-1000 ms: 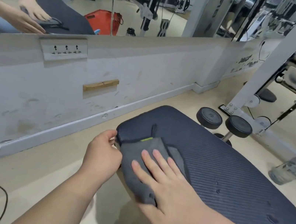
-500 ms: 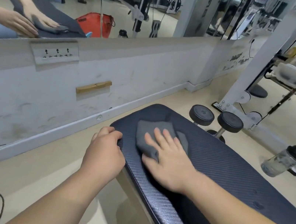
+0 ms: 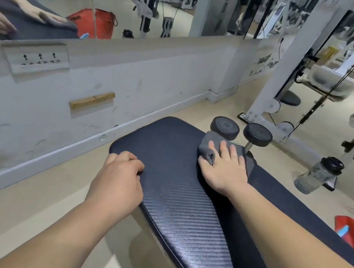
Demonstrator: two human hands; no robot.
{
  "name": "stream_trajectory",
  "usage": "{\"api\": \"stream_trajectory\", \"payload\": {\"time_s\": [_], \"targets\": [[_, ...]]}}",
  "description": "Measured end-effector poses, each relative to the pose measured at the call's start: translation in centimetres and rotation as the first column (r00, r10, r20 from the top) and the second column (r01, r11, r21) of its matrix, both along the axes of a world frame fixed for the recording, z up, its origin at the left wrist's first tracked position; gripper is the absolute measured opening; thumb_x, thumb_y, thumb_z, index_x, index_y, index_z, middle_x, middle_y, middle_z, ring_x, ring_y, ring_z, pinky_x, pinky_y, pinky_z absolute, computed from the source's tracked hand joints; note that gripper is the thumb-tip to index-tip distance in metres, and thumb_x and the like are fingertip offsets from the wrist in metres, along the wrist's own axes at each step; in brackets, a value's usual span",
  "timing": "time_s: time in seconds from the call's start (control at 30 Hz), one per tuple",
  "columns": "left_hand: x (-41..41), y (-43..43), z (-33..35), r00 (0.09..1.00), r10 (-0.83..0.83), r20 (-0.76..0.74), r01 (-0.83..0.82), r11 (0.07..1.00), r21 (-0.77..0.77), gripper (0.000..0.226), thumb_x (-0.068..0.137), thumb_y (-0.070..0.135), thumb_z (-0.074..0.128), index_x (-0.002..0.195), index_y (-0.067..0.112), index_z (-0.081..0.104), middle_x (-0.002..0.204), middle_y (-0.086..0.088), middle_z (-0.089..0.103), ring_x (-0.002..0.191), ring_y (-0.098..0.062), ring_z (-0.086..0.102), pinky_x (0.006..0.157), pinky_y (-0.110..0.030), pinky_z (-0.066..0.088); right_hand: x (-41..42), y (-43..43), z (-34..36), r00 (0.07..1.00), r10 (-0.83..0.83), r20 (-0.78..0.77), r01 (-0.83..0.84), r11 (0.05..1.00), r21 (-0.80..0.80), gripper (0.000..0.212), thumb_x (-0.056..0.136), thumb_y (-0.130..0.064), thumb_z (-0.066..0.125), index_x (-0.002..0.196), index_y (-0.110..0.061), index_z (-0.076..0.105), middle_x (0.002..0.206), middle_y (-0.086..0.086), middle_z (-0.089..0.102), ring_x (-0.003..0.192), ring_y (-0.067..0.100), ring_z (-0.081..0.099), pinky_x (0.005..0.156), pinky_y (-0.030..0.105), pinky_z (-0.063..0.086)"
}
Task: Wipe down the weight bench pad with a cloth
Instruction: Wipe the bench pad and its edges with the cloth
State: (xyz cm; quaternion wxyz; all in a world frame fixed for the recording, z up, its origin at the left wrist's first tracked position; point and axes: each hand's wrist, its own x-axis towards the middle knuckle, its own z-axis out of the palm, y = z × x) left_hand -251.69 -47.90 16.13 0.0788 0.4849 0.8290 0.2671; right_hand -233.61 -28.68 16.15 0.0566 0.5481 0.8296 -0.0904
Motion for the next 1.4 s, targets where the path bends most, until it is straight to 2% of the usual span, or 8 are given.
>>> {"api": "stream_trajectory", "payload": {"time_s": [0.2,0.33,0.63,0.8,0.93,1.07,1.2,1.4], "targets": [[-0.2,0.8,0.3,0.993,0.112,0.024,-0.112,0.994,0.008,0.033,0.085,0.011,0.05,0.102,0.029,0.072,0.111,0.014,0.059,0.109,-0.018,0.05,0.083,-0.035,0.051,1.4,-11.1,1.0,0.938,0.342,-0.051,-0.341,0.94,0.019,0.077,0.092,-0.067,0.014,0.164,-0.041,0.001,0.174,-0.005,-0.01,0.159,0.02,-0.016,0.128,0.045,-0.009],[0.2,1.0,0.4,0.988,0.153,0.001,-0.153,0.988,0.003,0.033,0.083,0.013,0.051,0.103,0.031,0.07,0.113,0.013,0.058,0.11,-0.018,0.051,0.079,-0.035,0.051,2.2,-12.0,1.6,0.883,0.462,-0.088,-0.467,0.882,-0.064,0.067,0.101,-0.063,0.027,0.162,-0.047,0.001,0.171,-0.013,-0.016,0.157,0.012,-0.023,0.127,0.039,-0.014],[-0.2,0.0,0.4,1.0,-0.008,0.012,0.009,0.999,-0.039,0.038,0.088,0.009,0.049,0.114,0.025,0.07,0.129,0.01,0.056,0.118,-0.02,0.049,0.092,-0.035,0.049,-0.9,-1.3,0.4,0.998,0.051,-0.033,-0.053,0.998,-0.046,0.071,0.098,-0.064,0.022,0.164,-0.042,0.004,0.175,-0.003,-0.007,0.16,0.023,-0.012,0.128,0.047,-0.006],[-0.8,-0.1,0.3,0.998,0.049,0.035,-0.049,0.999,-0.015,0.031,0.089,0.012,0.051,0.109,0.024,0.072,0.123,0.009,0.058,0.117,-0.021,0.045,0.09,-0.033,0.046,2.1,-12.1,0.6,0.92,0.383,-0.081,-0.379,0.923,0.062,0.073,0.094,-0.067,0.02,0.163,-0.044,0.006,0.174,-0.008,-0.007,0.16,0.018,-0.014,0.128,0.041,-0.009],[0.9,0.2,0.9,0.999,-0.039,0.013,0.039,0.999,-0.014,0.029,0.089,0.015,0.051,0.108,0.024,0.072,0.119,0.008,0.059,0.112,-0.022,0.046,0.092,-0.038,0.049,7.3,-12.5,1.9,0.863,0.504,-0.034,-0.505,0.861,-0.063,0.066,0.097,-0.069,0.019,0.159,-0.054,0.002,0.168,-0.021,-0.017,0.155,0.004,-0.025,0.127,0.032,-0.013],[2.7,0.4,1.1,0.98,-0.198,-0.017,0.197,0.98,-0.03,0.026,0.09,0.02,0.051,0.107,0.026,0.071,0.118,0.01,0.058,0.108,-0.02,0.047,0.093,-0.04,0.051,7.7,-3.8,1.5,0.977,0.213,0.016,-0.212,0.977,-0.031,0.076,0.093,-0.074,0.021,0.162,-0.045,0.01,0.175,-0.004,-0.002,0.16,0.019,-0.008,0.128,0.039,-0.004],[2.8,0.2,1.2,0.97,-0.243,-0.014,0.242,0.969,-0.039,0.023,0.089,0.023,0.051,0.099,0.029,0.071,0.113,0.012,0.058,0.107,-0.018,0.052,0.092,-0.039,0.052,5.6,-1.9,0.5,0.996,-0.086,0.02,0.086,0.996,-0.014,0.072,0.099,-0.063,0.021,0.164,-0.038,0.003,0.175,0.001,-0.007,0.16,0.026,-0.011,0.128,0.049,-0.003],[3.0,0.6,1.6,0.972,-0.235,-0.011,0.235,0.972,-0.025,0.022,0.089,0.023,0.053,0.102,0.027,0.071,0.107,0.008,0.062,0.107,-0.019,0.059,0.09,-0.039,0.053,7.1,-14.0,0.8,0.936,0.351,-0.025,-0.35,0.936,0.031,0.076,0.095,-0.069,0.016,0.163,-0.042,-0.002,0.171,-0.008,-0.017,0.158,0.017,-0.021,0.128,0.042,-0.009]]}}
